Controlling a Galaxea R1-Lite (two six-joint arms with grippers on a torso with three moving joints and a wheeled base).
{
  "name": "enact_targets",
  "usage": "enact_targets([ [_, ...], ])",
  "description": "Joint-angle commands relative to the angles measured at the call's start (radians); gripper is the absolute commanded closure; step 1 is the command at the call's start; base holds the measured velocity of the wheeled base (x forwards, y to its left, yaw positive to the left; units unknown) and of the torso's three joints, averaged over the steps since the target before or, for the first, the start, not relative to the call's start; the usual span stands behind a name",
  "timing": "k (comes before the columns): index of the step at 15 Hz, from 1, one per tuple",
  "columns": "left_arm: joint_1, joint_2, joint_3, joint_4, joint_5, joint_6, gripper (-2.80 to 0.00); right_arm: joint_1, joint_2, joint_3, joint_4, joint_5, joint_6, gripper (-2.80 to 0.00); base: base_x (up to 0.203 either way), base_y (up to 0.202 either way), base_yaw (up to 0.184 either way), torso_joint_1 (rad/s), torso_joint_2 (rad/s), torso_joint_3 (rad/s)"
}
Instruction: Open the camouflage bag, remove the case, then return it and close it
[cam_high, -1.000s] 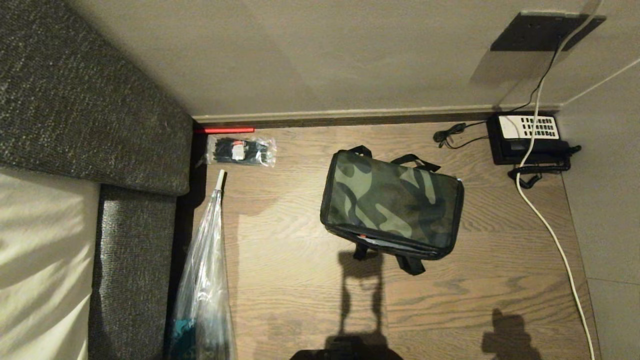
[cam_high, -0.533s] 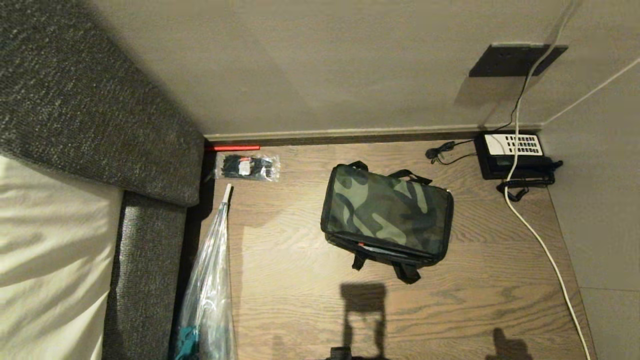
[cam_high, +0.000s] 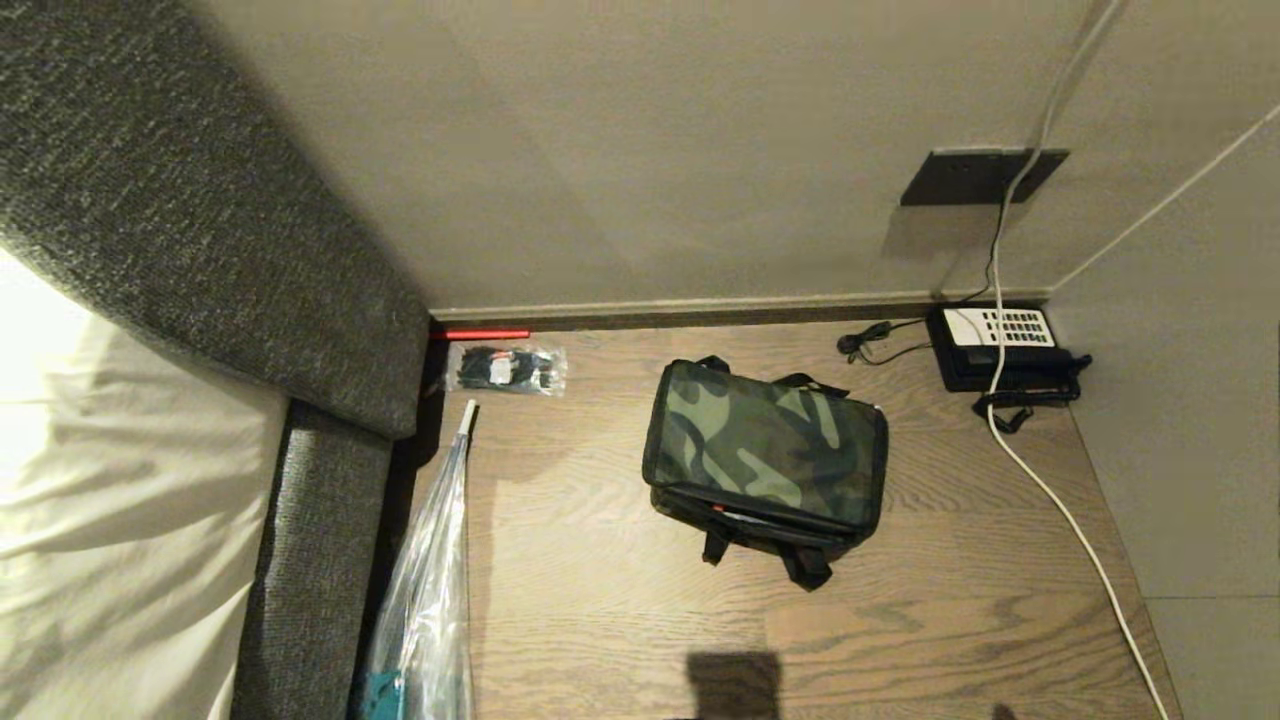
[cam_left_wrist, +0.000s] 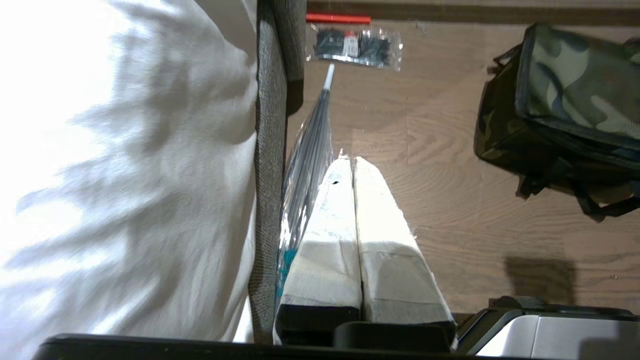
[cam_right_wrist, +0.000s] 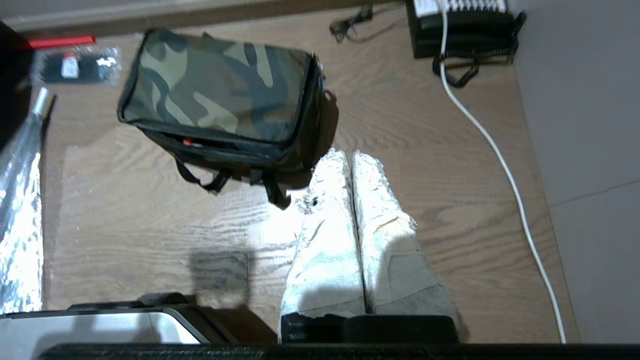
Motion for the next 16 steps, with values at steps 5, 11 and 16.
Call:
enact_targets([
  [5,0.0,-0.002,0.0,0.0,0.0,-0.002,0.0,0.0,-0.029,0.014,-0.001,0.0,0.0,0.0,0.0,0.0,0.0,0.005,0.0,0.203],
  [11,0.0,-0.002,0.0,0.0,0.001,-0.004,0.0,0.0,-0.029,0.014,-0.001,0.0,0.0,0.0,0.0,0.0,0.0,0.002,0.0,0.2],
  [16,0.0,-0.002,0.0,0.0,0.0,-0.005,0.0,0.0,-0.029,0.014,-0.001,0.0,0.0,0.0,0.0,0.0,0.0,0.001,0.0,0.207],
])
